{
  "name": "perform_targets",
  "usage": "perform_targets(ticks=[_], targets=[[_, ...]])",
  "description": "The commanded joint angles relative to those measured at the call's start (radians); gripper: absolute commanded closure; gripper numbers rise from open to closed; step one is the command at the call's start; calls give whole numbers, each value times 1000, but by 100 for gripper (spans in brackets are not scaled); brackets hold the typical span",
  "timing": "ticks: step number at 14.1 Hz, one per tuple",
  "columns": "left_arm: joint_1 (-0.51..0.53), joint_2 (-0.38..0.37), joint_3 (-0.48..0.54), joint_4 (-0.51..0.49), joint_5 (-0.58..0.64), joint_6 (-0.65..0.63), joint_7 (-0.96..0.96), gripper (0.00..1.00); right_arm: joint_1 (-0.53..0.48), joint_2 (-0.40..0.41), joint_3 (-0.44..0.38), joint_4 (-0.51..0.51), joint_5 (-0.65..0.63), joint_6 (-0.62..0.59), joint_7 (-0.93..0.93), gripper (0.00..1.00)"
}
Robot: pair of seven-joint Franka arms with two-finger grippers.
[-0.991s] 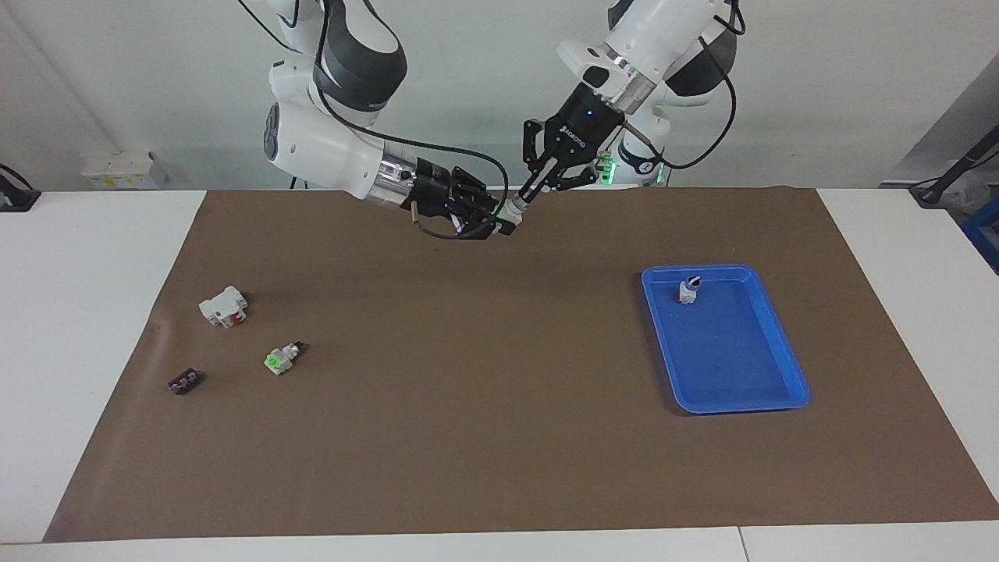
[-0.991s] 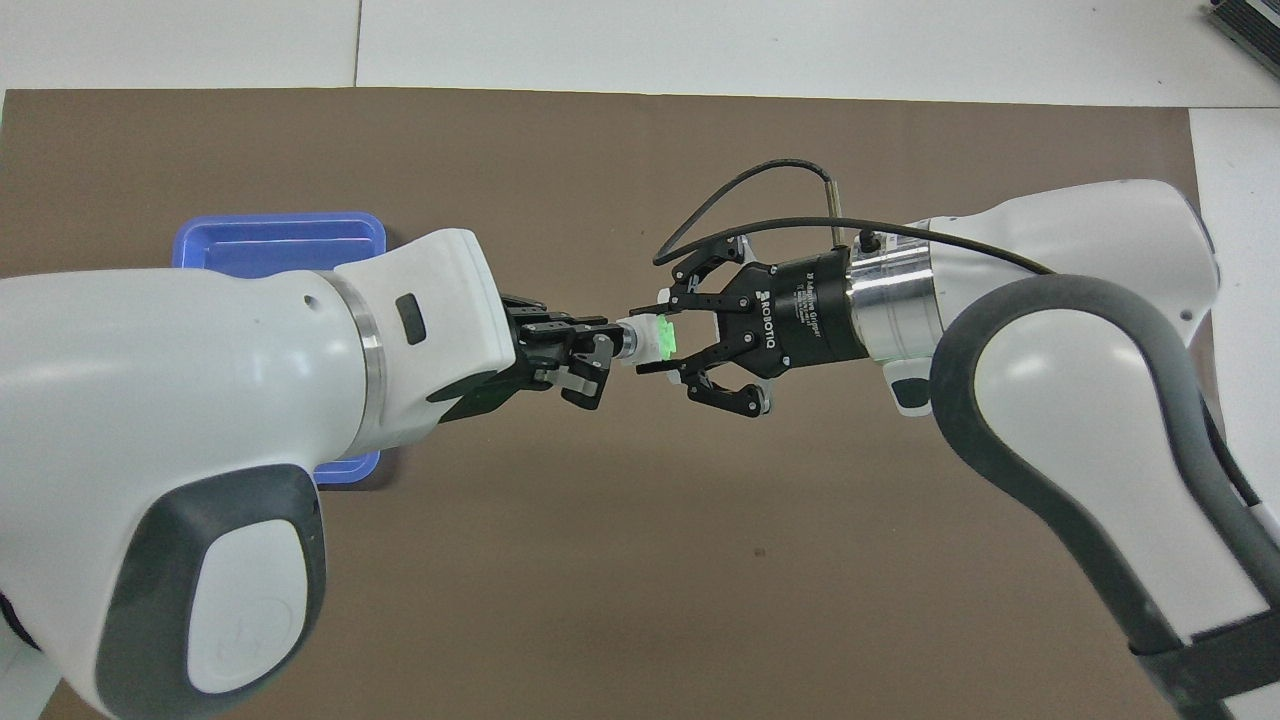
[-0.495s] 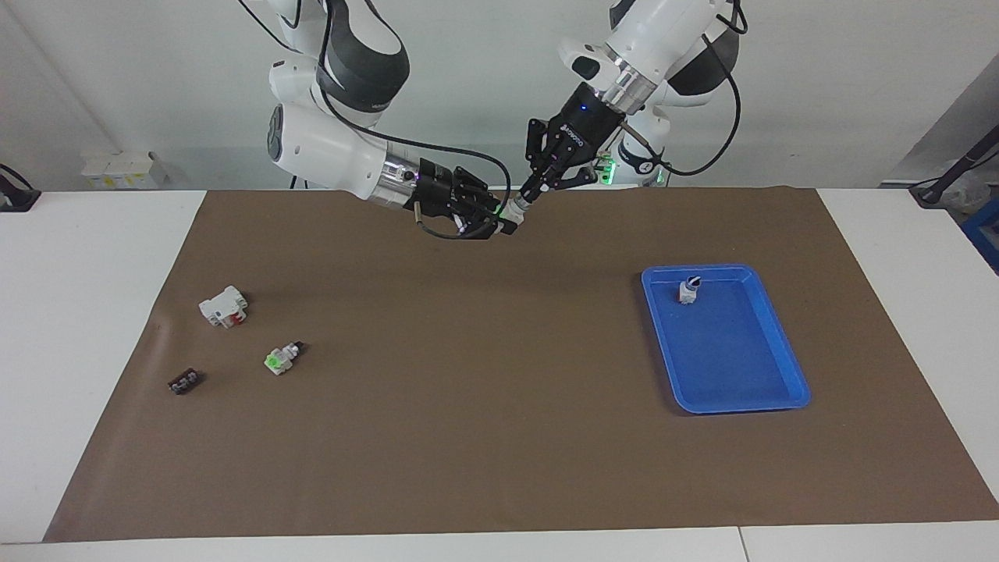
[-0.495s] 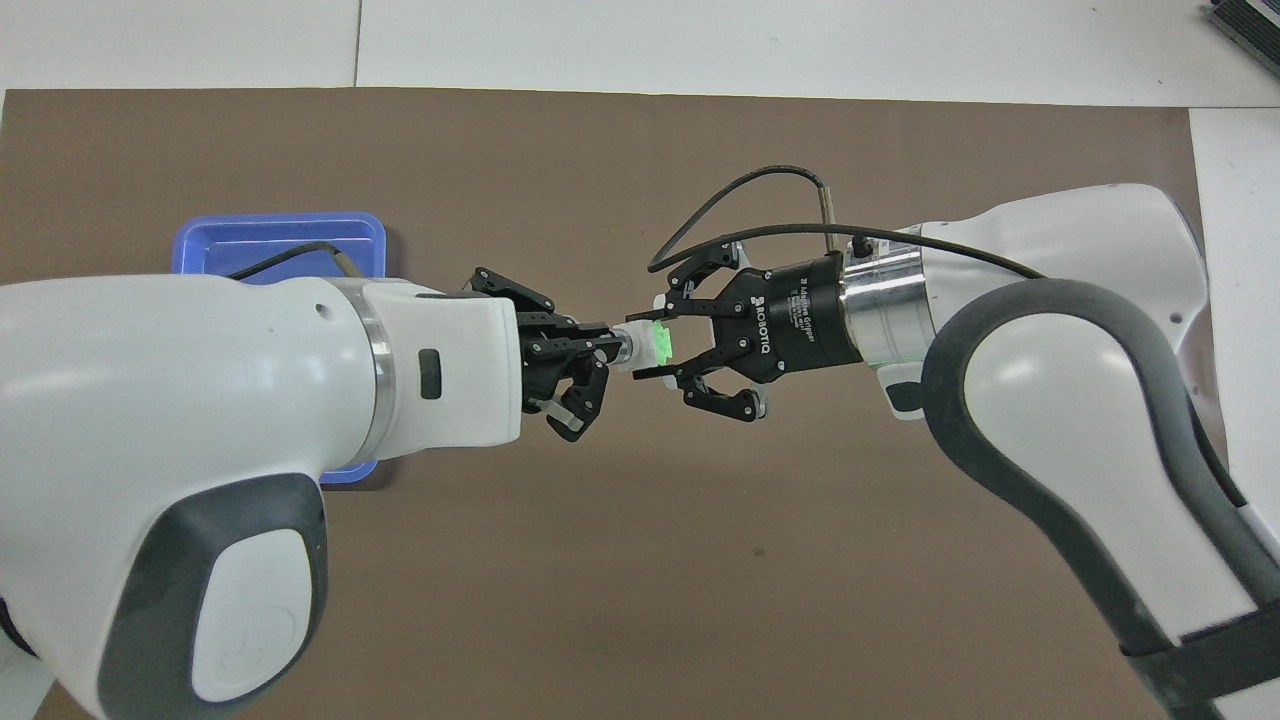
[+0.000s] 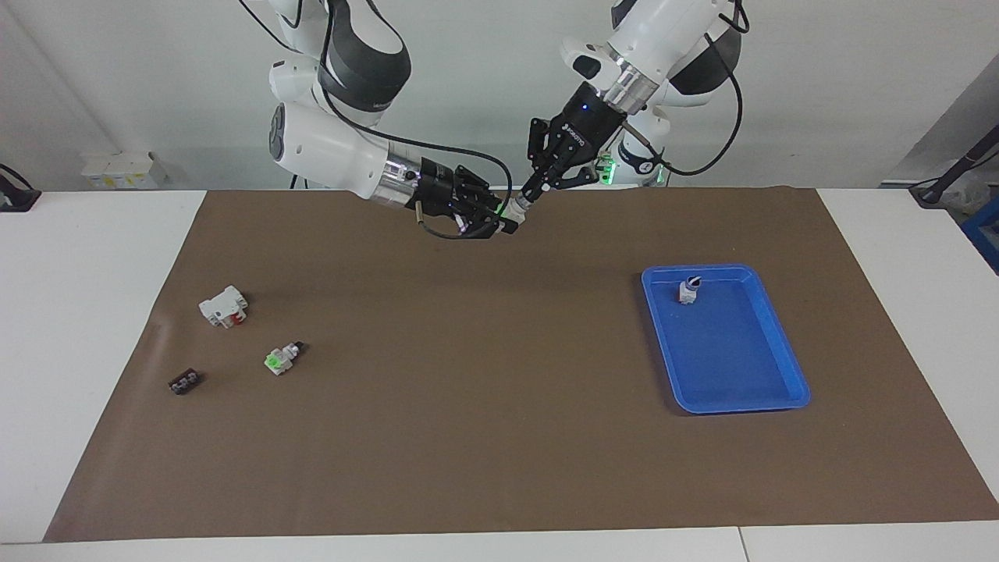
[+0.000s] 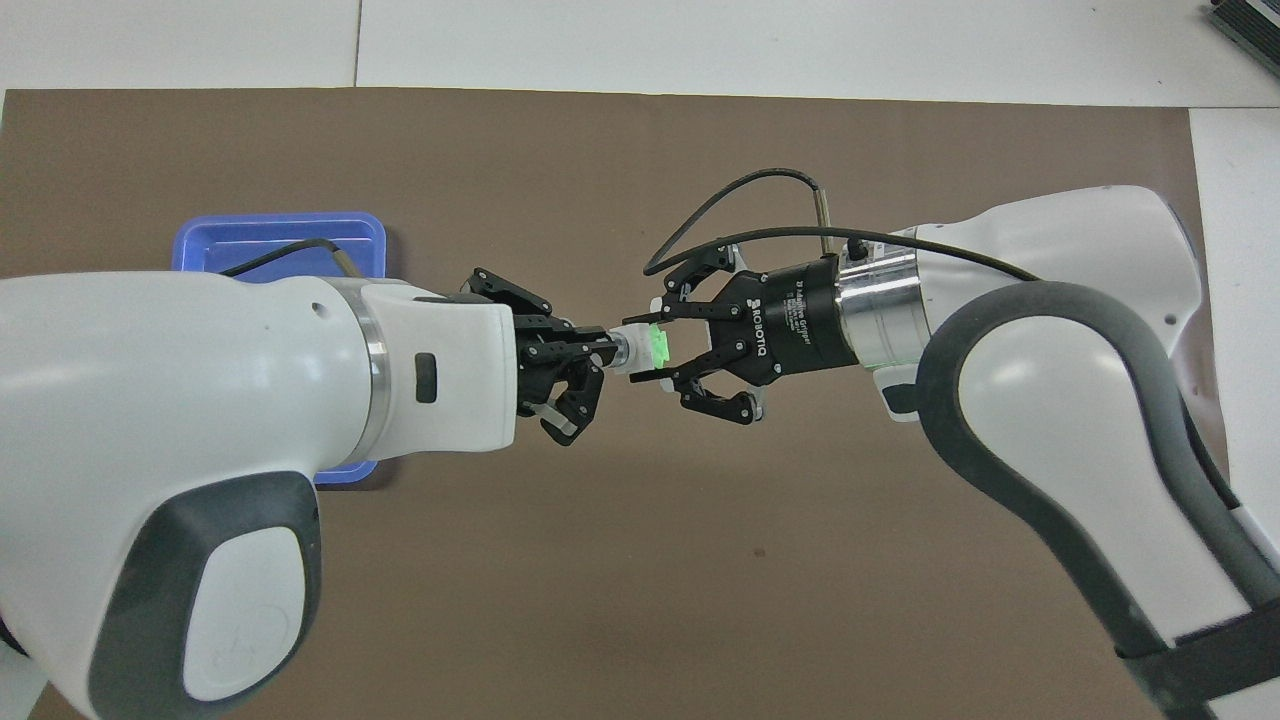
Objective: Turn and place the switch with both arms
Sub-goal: 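Pull the switch away with the left gripper while the right gripper opens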
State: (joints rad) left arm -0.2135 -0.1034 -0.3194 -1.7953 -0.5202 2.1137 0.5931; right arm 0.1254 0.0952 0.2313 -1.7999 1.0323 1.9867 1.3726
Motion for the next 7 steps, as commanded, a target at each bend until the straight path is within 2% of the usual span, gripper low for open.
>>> perform_targets(ticks=[1,5,6,7], targets=[[34,-22,19,-26,34,-52,45,100,-18,-57,2,-4,-92,3,0,0],[101,-25,20,-45,37,-52,108,100,-30,-98,-3,-4,-126,-9,-18,0],[120,-42,22,-74,42,-54,129,100,-33,-110,-6,-4,-153,-9,-26,0],[132,-73,20,-132,105,-49,139,100,-33,-123,-9,-4,-194,-11,-55,0]])
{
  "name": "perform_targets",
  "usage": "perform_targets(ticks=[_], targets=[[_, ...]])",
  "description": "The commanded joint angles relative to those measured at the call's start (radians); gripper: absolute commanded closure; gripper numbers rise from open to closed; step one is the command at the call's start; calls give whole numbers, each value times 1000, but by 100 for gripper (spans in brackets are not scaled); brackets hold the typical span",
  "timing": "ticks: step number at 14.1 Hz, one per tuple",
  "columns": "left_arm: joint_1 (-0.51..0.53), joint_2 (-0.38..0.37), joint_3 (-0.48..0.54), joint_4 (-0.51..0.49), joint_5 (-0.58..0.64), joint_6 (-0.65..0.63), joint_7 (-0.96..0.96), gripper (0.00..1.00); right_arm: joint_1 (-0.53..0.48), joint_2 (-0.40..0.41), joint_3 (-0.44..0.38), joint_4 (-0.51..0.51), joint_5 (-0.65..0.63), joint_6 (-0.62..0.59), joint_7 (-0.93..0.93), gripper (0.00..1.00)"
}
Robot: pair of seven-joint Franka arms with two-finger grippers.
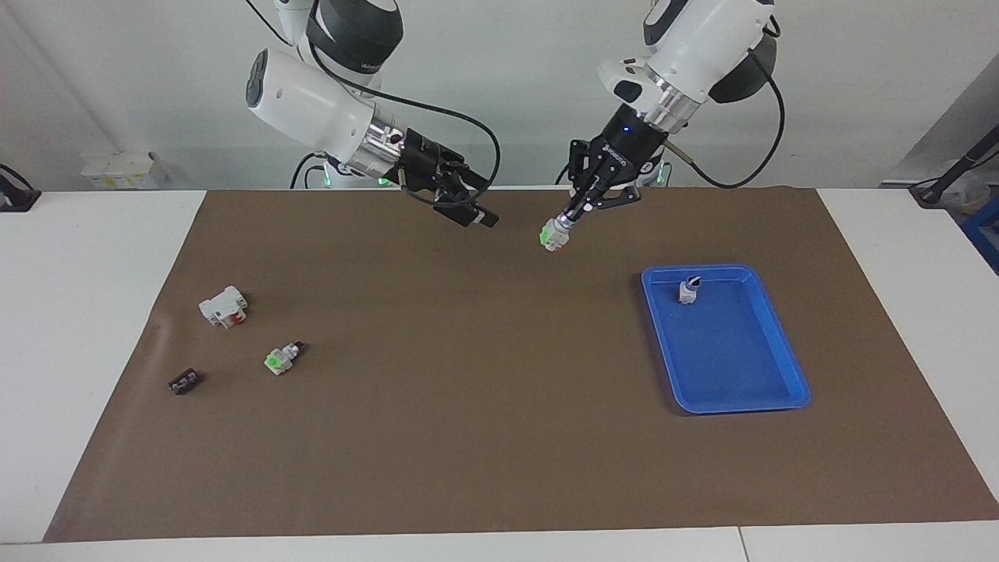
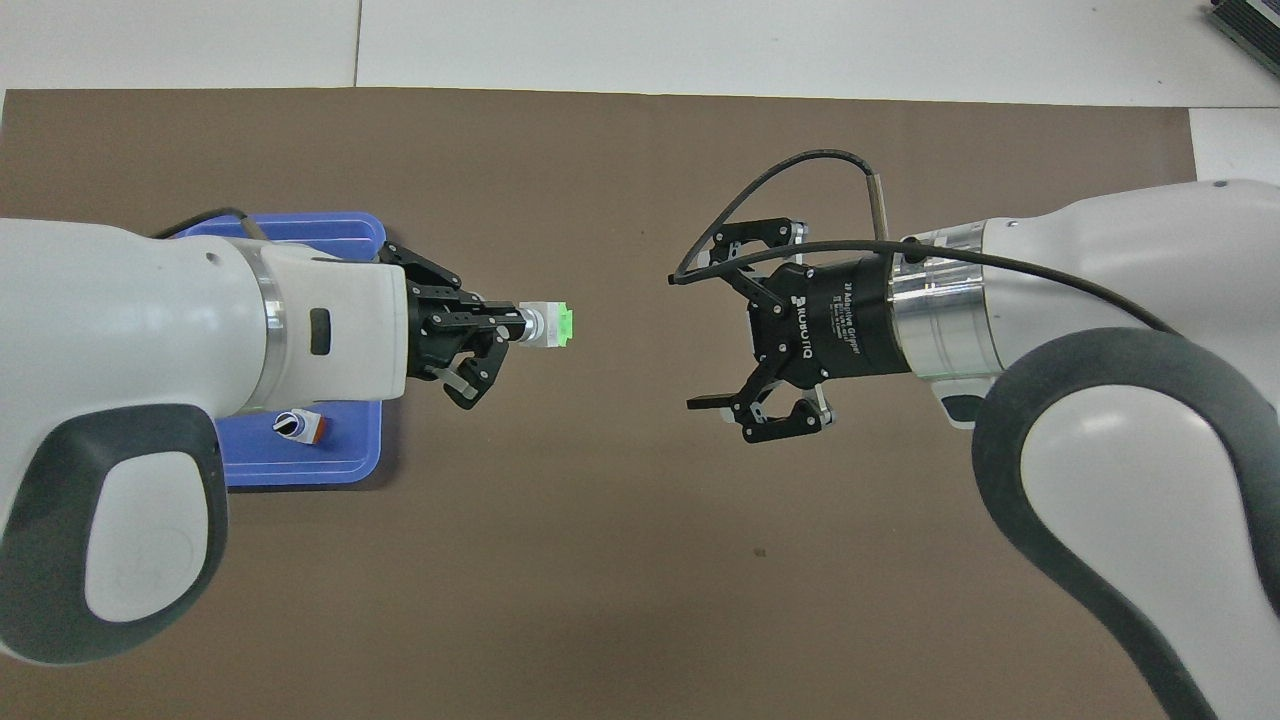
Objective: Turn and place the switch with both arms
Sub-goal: 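Pull the switch away with the left gripper while the right gripper opens, then lower the switch into the blue tray with the left gripper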
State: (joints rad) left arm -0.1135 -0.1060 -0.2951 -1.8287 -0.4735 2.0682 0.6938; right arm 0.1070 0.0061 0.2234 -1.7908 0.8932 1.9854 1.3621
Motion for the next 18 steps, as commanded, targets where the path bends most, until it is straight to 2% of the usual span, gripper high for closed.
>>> perform_targets(ticks=[1,2,5,7,9,12,14,18], targets=[[34,-102,-4,-160,150,9,53,100,-16,-46,-6,-12,-101,-17,-85,0],[49,-121,-3,-200,221,10,76,100,-27,-51,-6,-7,-155,-25,-134,0],[161,-150,-1,-280,256,-2,101,100,-55,-63,-6,-1,-330,-33,-320,0],[222,-182,5,-355,343,27,99,100,-55,-64,-6,-1,-480,-30,-441,0],[282,-152,5,-356,409,87,98,100,-76,-64,-6,-1,-635,-30,-567,0],[359,-84,7,-356,412,139,131,100,-128,-66,-6,-1,-744,-43,-757,0],[365,-40,7,-363,412,165,194,100,-150,-78,-6,16,-825,-121,-852,0],[388,52,43,-363,412,176,197,100,-197,-87,-18,74,-844,-255,-984,0]])
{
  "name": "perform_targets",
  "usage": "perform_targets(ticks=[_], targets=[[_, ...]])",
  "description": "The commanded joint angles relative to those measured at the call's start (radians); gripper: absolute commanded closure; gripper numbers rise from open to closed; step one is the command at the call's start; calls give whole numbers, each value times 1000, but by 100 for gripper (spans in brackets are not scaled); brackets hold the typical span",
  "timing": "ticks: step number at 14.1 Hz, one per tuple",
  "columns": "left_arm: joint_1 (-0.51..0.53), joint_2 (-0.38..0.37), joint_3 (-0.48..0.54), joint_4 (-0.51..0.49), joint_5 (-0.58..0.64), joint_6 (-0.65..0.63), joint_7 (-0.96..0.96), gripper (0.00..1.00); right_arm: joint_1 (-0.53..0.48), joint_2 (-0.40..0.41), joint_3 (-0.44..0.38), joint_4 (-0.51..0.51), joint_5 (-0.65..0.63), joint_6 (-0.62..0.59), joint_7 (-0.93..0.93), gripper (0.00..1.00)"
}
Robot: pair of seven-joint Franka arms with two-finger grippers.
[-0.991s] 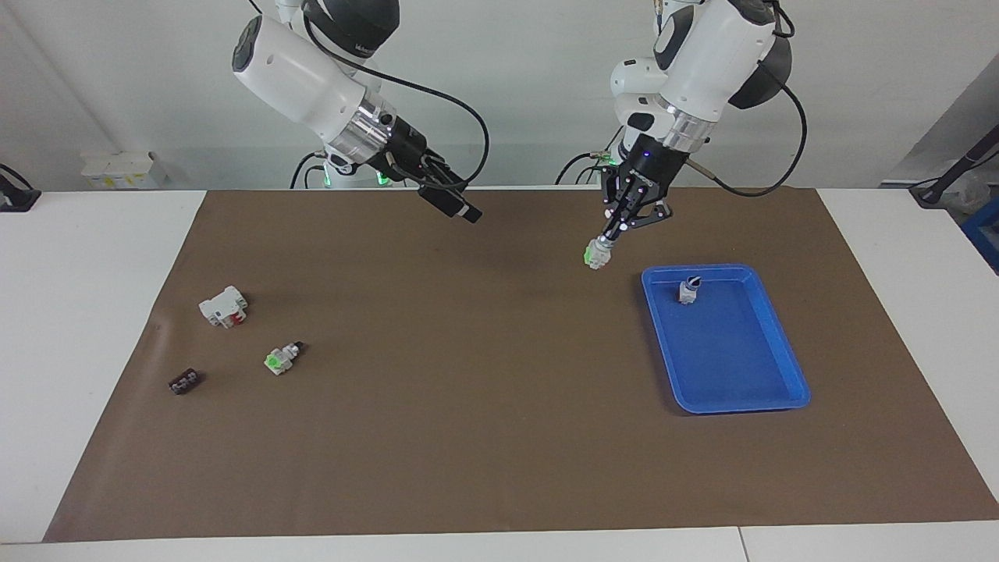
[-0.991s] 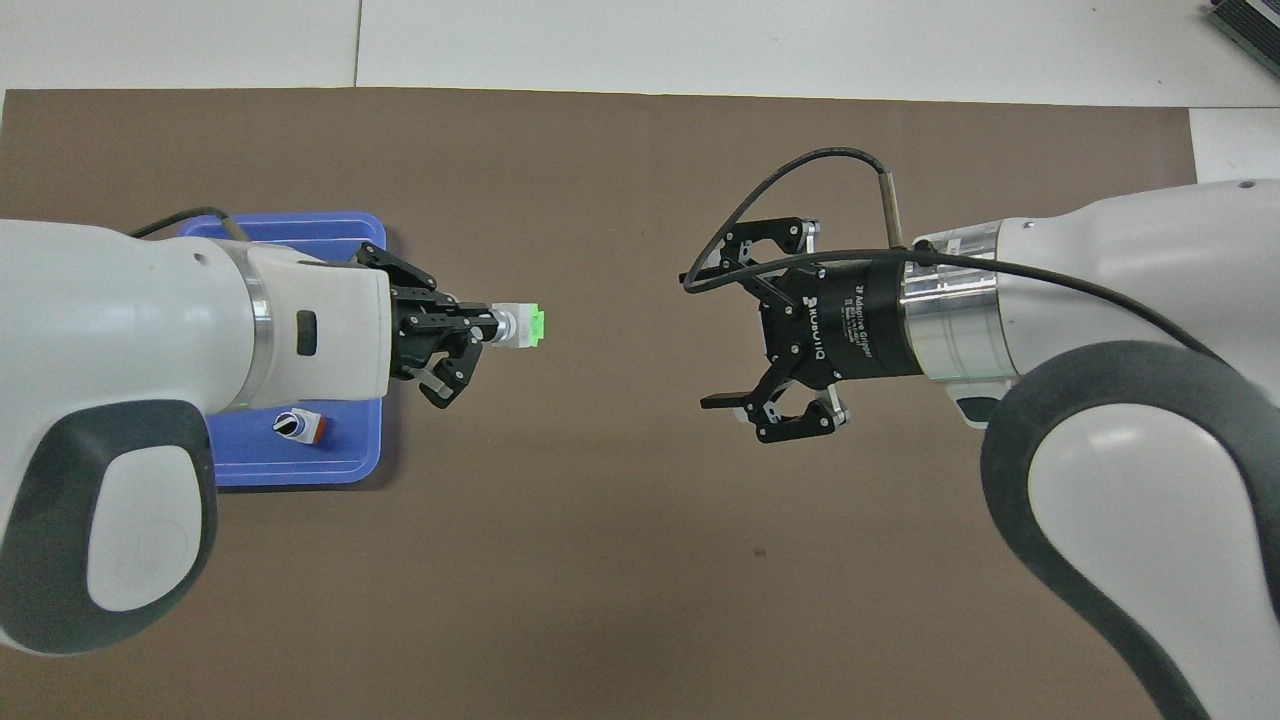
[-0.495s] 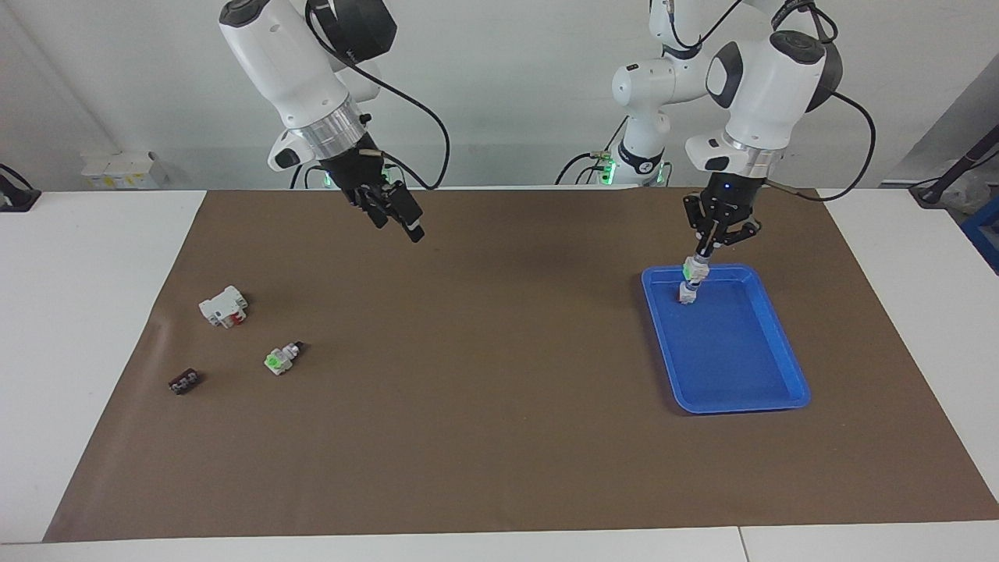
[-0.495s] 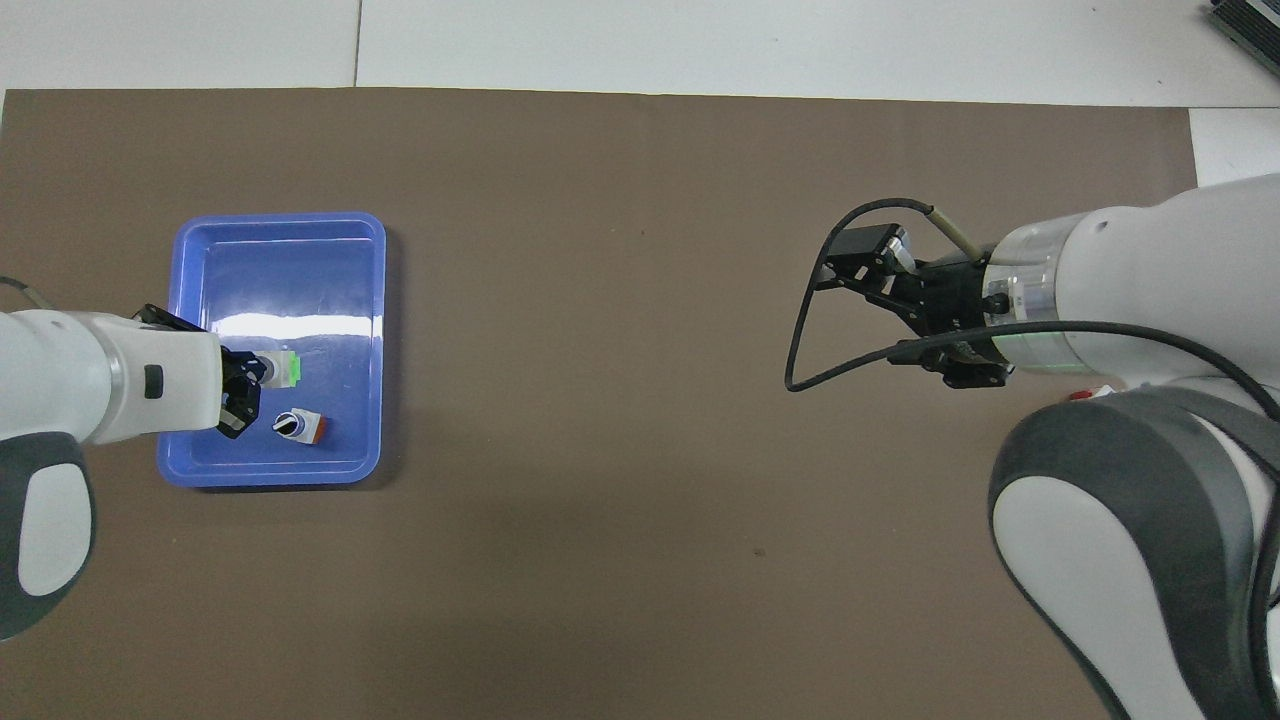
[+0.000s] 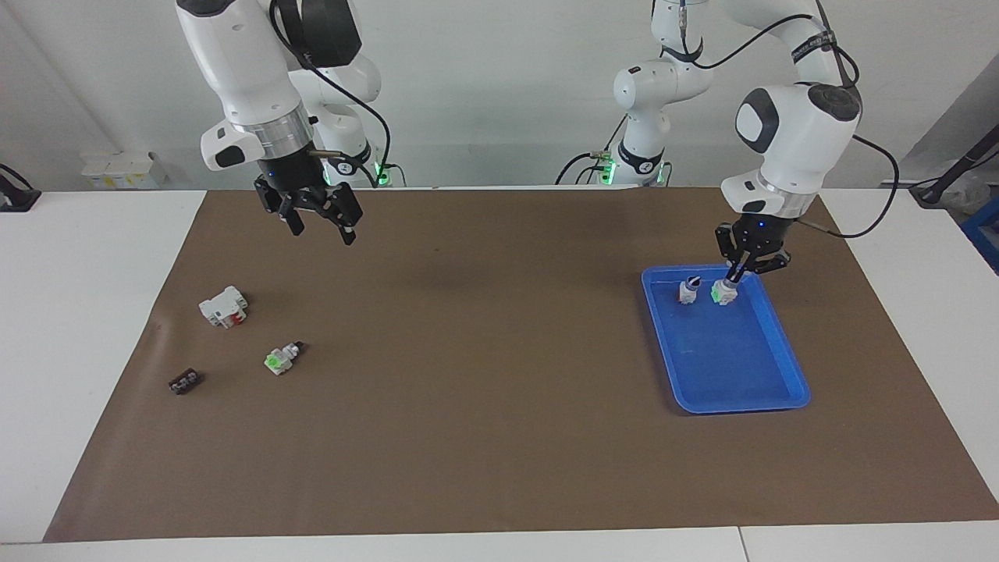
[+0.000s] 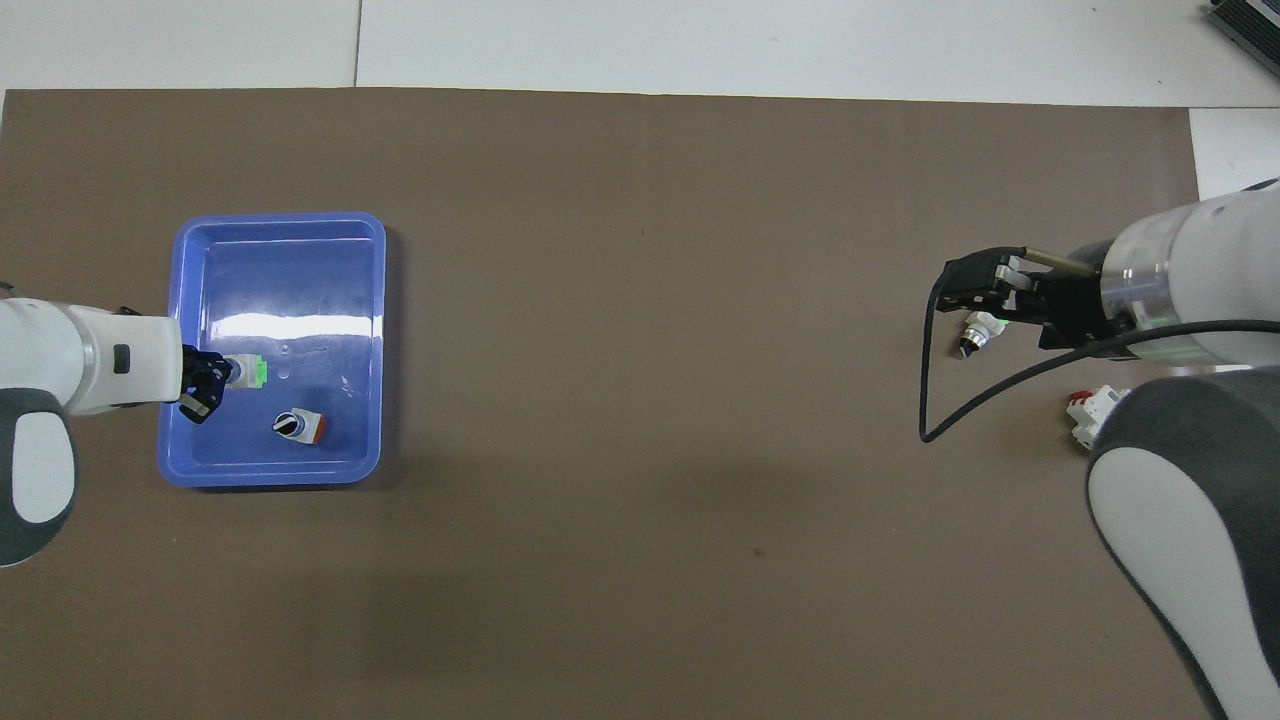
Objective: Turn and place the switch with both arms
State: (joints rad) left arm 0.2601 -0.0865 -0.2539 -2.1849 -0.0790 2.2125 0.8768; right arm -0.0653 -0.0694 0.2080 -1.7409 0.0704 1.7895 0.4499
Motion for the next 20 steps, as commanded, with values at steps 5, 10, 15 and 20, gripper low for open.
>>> perform_targets(ticks=[5,10,15,20], targets=[[24,7,15,-99,18,26,13,92,124,-26,-172,92,-82,-183,-213,0],[7,2,10,-43,19,-124,27,0,168,17,-266,164,-74,-236,-234,0],[7,-67,15,33,19,-119,2,0,171,0,-268,130,-89,-223,-226,0],[-36,-87,21,184,19,-264,-180,0,160,7,-280,141,-116,-239,-313,0]])
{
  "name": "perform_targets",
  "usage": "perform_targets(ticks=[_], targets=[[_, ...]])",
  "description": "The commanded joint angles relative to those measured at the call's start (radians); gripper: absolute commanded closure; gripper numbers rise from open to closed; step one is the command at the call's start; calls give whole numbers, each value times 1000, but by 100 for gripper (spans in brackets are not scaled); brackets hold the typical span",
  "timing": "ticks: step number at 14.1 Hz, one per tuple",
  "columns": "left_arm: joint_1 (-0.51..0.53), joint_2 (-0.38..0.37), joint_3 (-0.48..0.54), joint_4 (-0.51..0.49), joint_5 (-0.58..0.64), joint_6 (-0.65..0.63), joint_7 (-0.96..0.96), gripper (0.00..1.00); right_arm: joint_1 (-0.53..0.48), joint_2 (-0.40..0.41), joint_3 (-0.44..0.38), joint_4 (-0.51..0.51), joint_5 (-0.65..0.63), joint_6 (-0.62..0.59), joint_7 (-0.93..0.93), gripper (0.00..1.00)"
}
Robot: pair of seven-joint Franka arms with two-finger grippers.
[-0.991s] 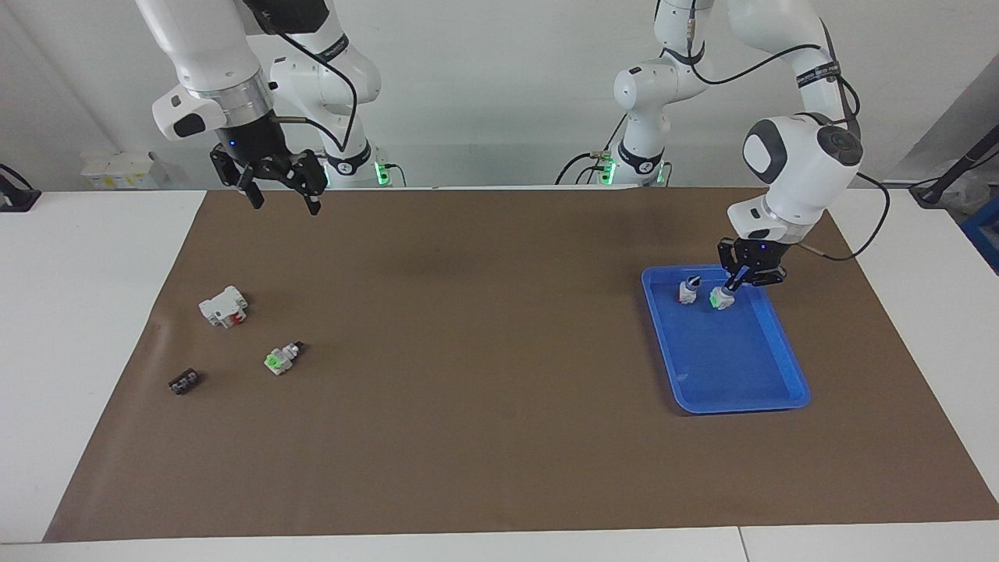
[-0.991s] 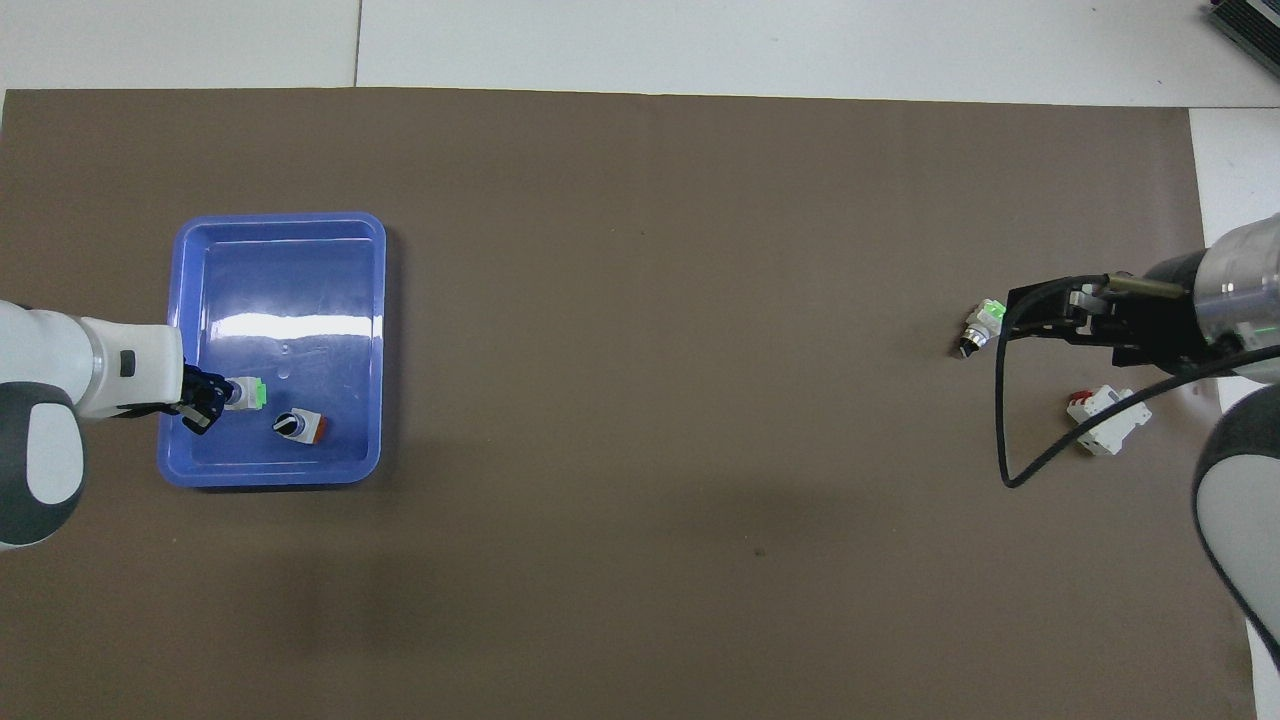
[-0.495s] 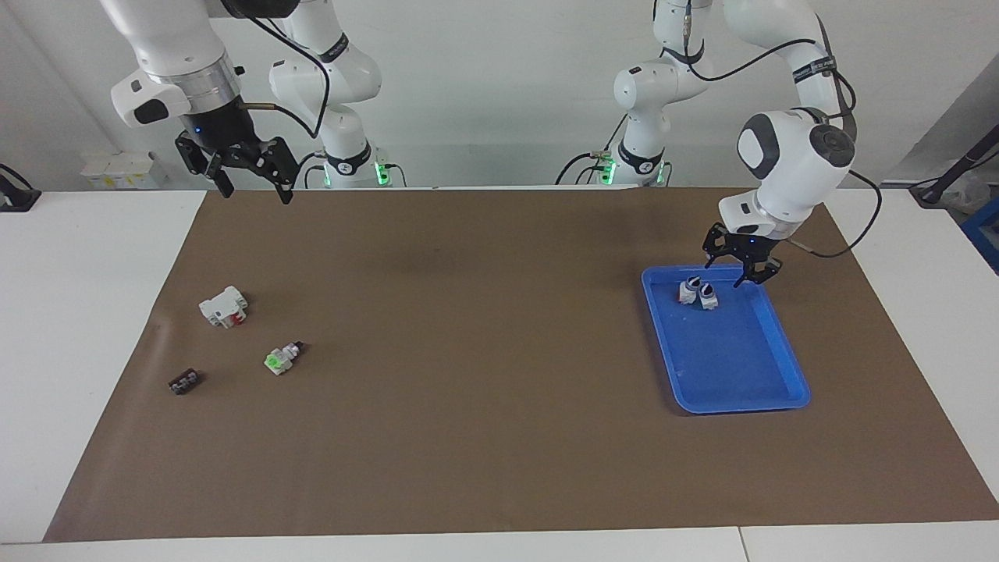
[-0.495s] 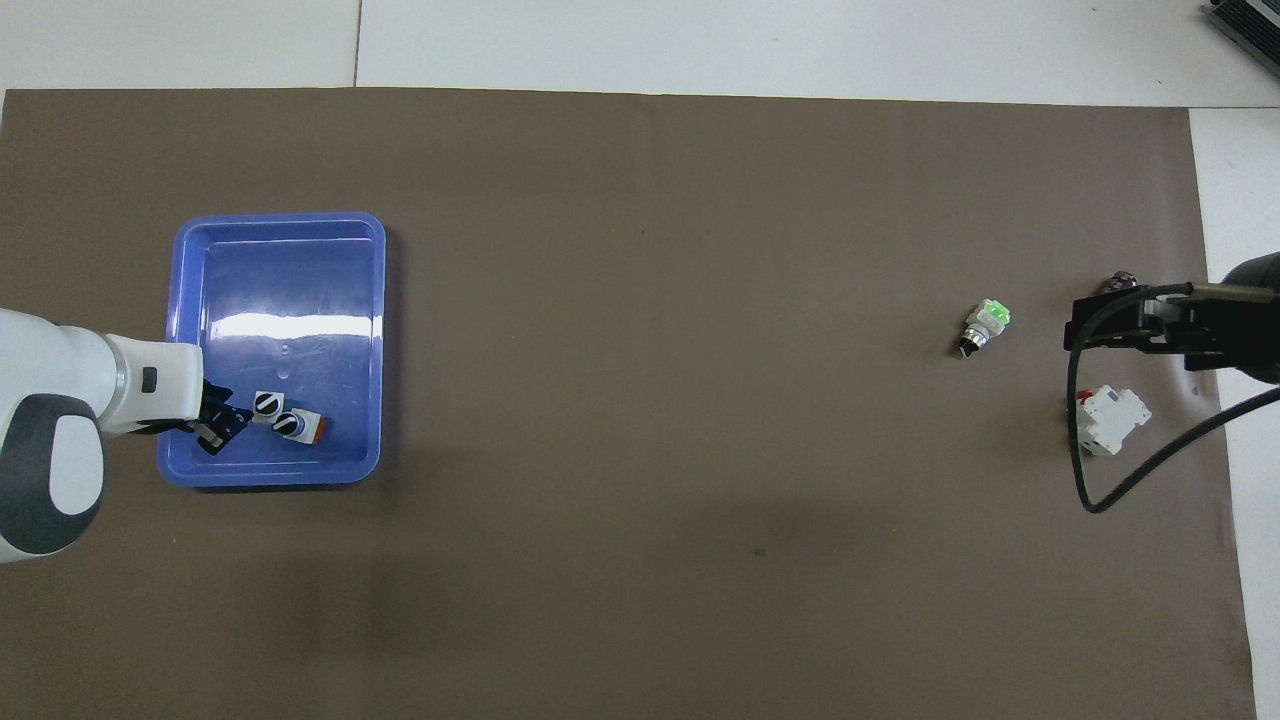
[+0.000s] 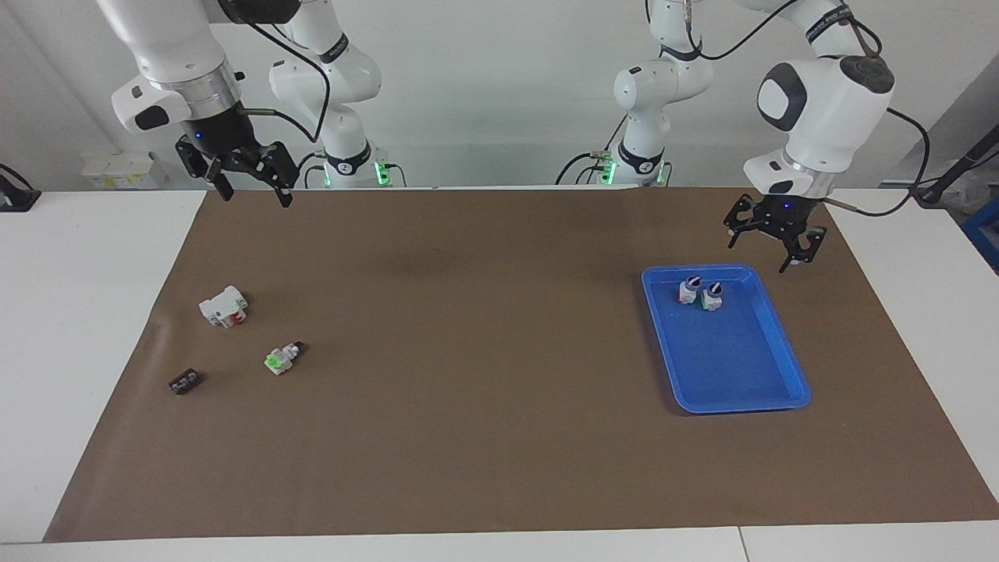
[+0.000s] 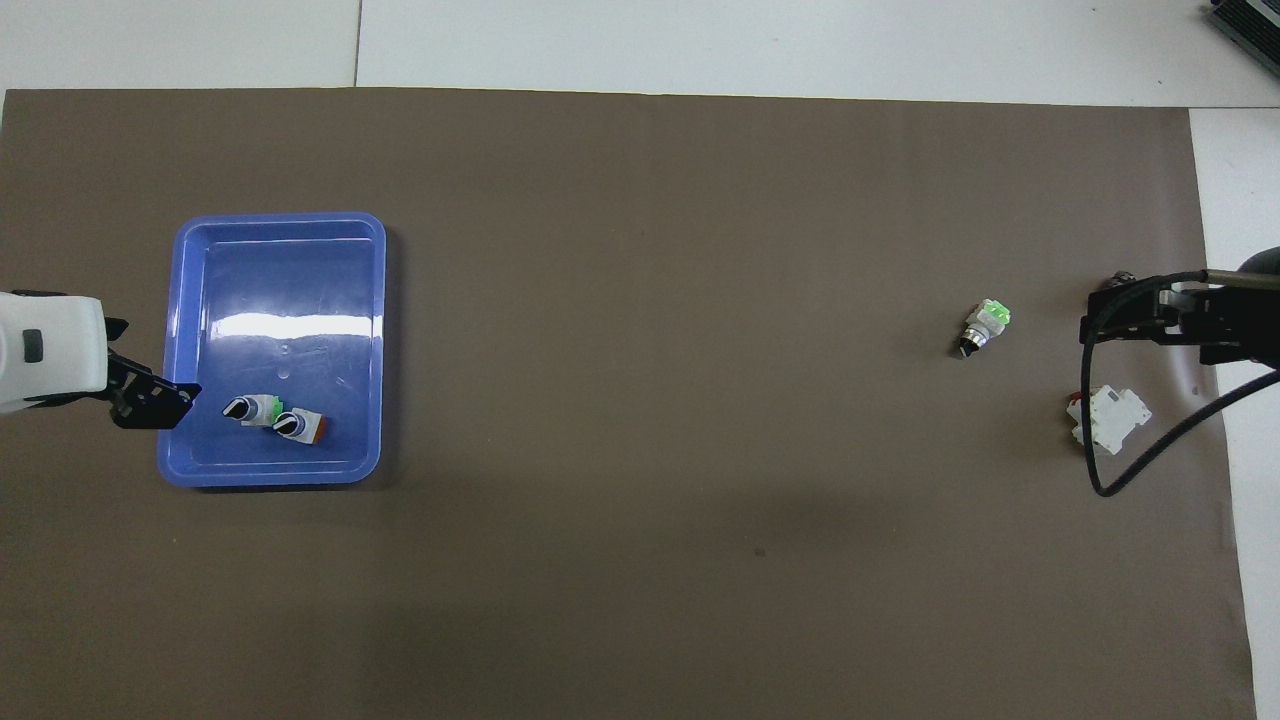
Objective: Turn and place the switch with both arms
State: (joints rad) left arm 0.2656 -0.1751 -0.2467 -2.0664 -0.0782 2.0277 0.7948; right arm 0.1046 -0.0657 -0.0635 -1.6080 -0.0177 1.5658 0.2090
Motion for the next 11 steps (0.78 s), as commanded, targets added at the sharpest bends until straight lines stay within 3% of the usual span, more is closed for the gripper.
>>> perform_targets(ticks=[1,7,11], targets=[[-55,5,14,99,18,-113,-153,0,-28,3,-9,10,-18,-27,-72,0],[-305,31,188,276,18,-292,-443,0,-48,-3,-7,-6,-2,-29,-51,0],[-344,141,213,553,44,-515,-493,0,-45,-6,-7,-12,-2,-29,-17,0]])
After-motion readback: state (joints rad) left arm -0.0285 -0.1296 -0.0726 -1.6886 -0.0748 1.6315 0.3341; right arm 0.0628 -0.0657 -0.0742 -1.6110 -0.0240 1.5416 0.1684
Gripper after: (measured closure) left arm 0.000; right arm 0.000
